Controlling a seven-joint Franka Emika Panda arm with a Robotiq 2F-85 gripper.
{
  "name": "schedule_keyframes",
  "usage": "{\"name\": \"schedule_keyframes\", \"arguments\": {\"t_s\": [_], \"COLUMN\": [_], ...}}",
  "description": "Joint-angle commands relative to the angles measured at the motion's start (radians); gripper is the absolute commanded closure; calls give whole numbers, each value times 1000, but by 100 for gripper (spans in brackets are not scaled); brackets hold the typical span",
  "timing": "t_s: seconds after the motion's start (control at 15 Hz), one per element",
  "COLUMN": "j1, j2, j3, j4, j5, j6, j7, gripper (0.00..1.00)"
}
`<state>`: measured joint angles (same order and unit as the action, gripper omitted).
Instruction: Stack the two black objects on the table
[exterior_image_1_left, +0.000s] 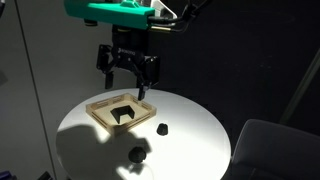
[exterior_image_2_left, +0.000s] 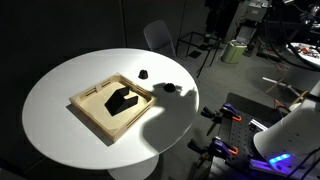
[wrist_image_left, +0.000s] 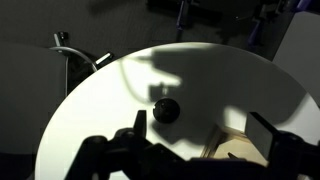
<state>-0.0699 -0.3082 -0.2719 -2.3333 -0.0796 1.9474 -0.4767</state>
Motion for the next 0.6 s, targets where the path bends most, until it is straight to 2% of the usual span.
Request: {"name": "schedule_keyframes", "arguments": {"t_s": [0.0,0.53], "j1": [-3,-1], "j2": [52,236], "j3": [21,48], "j4": [49,217], "j5": [21,50], "j6": [13,92], "j7": [-22,-120], "gripper": [0,0]}}
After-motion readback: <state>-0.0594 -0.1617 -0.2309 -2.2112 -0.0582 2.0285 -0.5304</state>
